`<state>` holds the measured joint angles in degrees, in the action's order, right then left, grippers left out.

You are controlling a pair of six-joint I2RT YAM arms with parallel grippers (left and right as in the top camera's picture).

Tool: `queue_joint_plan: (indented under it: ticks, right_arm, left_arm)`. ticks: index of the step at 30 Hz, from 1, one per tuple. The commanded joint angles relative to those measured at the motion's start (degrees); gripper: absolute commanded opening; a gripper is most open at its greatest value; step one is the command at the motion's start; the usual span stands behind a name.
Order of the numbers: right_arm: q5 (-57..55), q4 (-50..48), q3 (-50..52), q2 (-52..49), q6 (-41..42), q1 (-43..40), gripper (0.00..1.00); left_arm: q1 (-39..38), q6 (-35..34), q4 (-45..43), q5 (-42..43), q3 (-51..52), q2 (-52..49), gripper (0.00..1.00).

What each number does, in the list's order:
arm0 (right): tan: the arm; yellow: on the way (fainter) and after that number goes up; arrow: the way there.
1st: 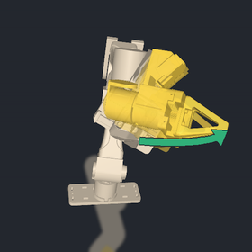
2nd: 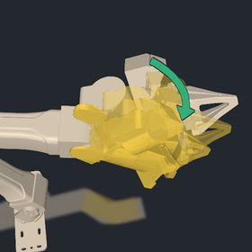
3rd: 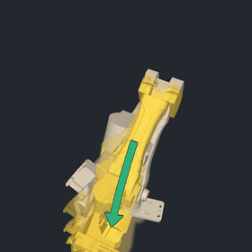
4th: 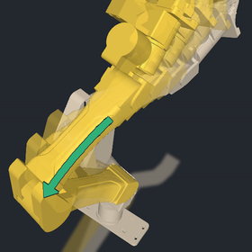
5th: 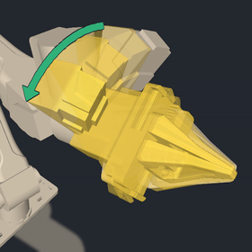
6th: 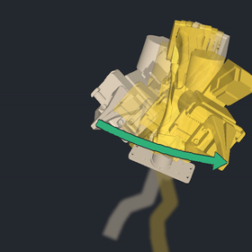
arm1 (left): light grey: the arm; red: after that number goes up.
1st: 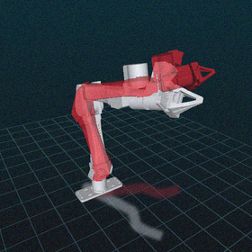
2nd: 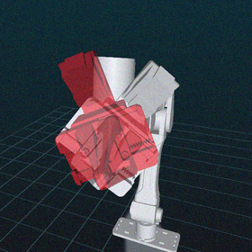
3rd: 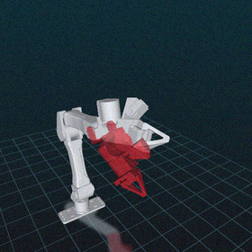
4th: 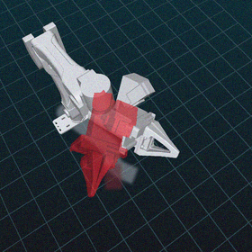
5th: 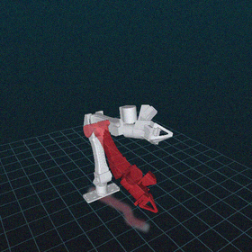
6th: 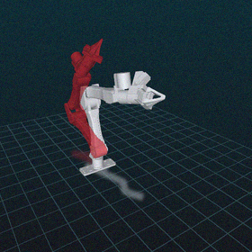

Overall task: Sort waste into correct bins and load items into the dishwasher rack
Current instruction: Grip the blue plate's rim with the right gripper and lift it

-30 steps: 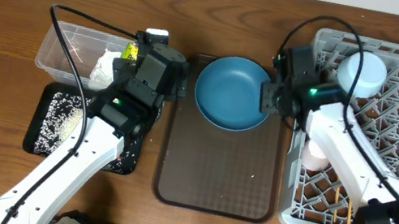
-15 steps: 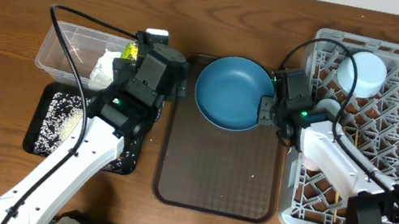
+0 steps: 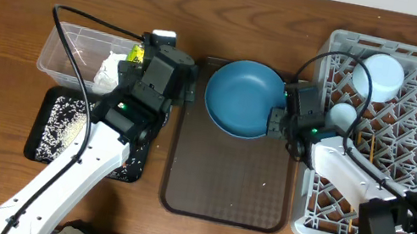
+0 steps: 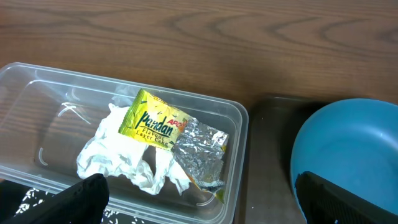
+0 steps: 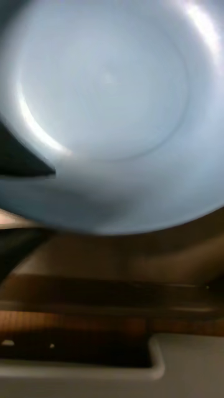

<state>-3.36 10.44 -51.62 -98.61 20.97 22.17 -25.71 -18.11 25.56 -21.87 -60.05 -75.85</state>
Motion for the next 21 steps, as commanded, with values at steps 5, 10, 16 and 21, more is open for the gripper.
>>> queue_joint_plan:
  ticks: [5, 10, 16, 21]
  right_arm:
    - [-0.3, -1.5, 0.5, 0.7, -0.6, 0.3, 0.01]
    - [-0.3, -1.7, 0.3, 0.9, -1.7, 0.2, 0.01]
    - [-0.3, -0.2, -1.1, 4.4, -3.3, 0.0, 0.01]
    - [-0.3, 4.2, -2.1, 12.5, -5.4, 0.0, 0.01]
  left_arm:
    - [0.0, 0.5, 0.2, -1.4, -0.1, 0.3, 0.99]
    - [0.0, 0.5, 0.1, -1.4, -0.1, 0.3, 0.99]
    - [0.0, 0.5, 0.1, -1.4, -0.1, 0.3, 0.99]
    - [0.0, 0.5, 0.2, -1.4, -0.1, 0.3, 0.99]
